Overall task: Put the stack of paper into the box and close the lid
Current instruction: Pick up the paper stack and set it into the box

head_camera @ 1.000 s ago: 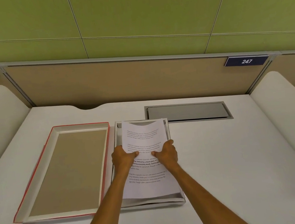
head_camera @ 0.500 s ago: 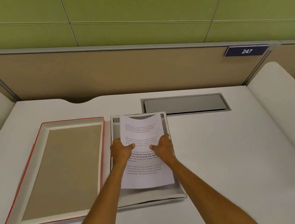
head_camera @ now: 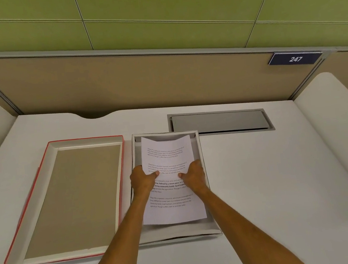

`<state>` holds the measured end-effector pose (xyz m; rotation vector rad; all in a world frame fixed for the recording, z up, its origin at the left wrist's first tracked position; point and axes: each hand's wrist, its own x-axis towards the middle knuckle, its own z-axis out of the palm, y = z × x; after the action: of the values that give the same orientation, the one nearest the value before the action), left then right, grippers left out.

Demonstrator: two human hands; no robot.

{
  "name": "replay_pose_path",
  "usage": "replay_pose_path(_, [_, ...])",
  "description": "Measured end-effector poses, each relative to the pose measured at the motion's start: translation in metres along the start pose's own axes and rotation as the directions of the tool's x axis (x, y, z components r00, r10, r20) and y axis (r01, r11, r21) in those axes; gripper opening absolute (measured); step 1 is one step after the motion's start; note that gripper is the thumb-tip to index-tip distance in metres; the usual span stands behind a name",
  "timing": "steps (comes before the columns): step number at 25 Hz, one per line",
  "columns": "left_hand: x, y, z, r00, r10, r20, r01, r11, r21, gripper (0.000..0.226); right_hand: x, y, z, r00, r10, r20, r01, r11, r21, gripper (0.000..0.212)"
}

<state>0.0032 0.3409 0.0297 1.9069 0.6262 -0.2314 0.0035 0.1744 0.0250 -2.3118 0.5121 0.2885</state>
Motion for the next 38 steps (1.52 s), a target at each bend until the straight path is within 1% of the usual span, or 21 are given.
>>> replay_pose_path(5, [0.002,-0.007,0.000,1.000,-0.023,-0.016,0.023,1.000,-0.010,0.037,0.000,0.004,0.005,0.999,0.045,-0.009,-0.045,0.999,-0.008,0.070])
replay_pose_path(9, [-0.005,-0.010,0.003,0.998,0.040,-0.055,-0.039,0.999,0.027,0.041,-0.004,0.008,0.006,0.998,0.048,-0.030,-0.048,0.999,0.026,0.069])
replay_pose_path(11, [-0.009,-0.009,0.003,0.994,0.079,-0.082,-0.075,0.996,0.052,0.040,-0.006,0.009,0.004,0.997,0.069,-0.017,-0.067,0.993,0.099,0.069])
replay_pose_path(13, [-0.013,-0.010,0.002,0.989,0.103,-0.105,-0.094,0.992,0.085,0.040,-0.009,0.010,0.000,0.996,0.088,0.004,-0.087,0.969,0.230,0.066])
replay_pose_path(15, [-0.015,-0.012,-0.001,0.988,0.111,-0.107,-0.099,0.988,0.115,0.040,-0.013,0.012,-0.004,0.995,0.093,0.037,-0.099,0.940,0.326,0.066])
replay_pose_path(19, [-0.015,-0.014,-0.008,0.995,0.096,-0.028,-0.092,0.988,0.125,0.053,-0.018,0.014,-0.012,0.990,0.110,0.092,-0.138,0.907,0.398,0.069])
replay_pose_path(22, [-0.014,-0.013,-0.012,0.998,0.061,0.014,-0.062,0.995,0.072,0.061,-0.018,0.015,-0.014,0.985,0.137,0.105,-0.169,0.892,0.419,0.075])
replay_pose_path(26, [-0.016,-0.013,-0.009,1.000,0.011,0.010,-0.011,1.000,0.001,0.063,-0.019,0.015,-0.013,0.987,0.134,0.090,-0.160,0.888,0.431,0.075])
replay_pose_path(30, [-0.020,-0.010,-0.006,1.000,-0.025,-0.005,0.025,0.999,-0.026,0.068,-0.022,0.015,-0.010,0.990,0.122,0.066,-0.138,0.891,0.433,0.071])
replay_pose_path(32, [-0.025,-0.007,-0.008,1.000,-0.022,0.012,0.022,1.000,-0.010,0.073,-0.023,0.017,-0.010,0.992,0.106,0.068,-0.125,0.893,0.433,0.070])
replay_pose_path(33, [-0.029,-0.005,-0.010,1.000,0.004,0.025,-0.005,1.000,0.016,0.072,-0.024,0.018,-0.012,0.993,0.097,0.072,-0.118,0.901,0.418,0.070])
replay_pose_path(34, [-0.037,-0.003,-0.014,0.998,0.051,0.037,-0.053,0.997,0.056,0.069,-0.025,0.017,-0.013,0.994,0.081,0.069,-0.102,0.917,0.385,0.070])
replay_pose_path(36, [-0.057,0.003,-0.025,0.987,0.157,0.018,-0.158,0.980,0.122,0.063,-0.025,0.014,-0.014,1.000,0.005,0.031,-0.014,0.962,0.273,0.075])
replay_pose_path(37, [-0.068,0.002,-0.032,0.986,0.165,0.005,-0.164,0.980,0.114,0.063,-0.024,0.010,-0.014,0.999,-0.041,0.008,0.038,0.976,0.216,0.079])
replay_pose_path(38, [-0.079,0.001,-0.039,0.994,0.103,0.019,-0.104,0.994,0.021,0.063,-0.022,0.005,-0.015,0.997,-0.082,-0.012,0.082,0.981,0.173,0.082])
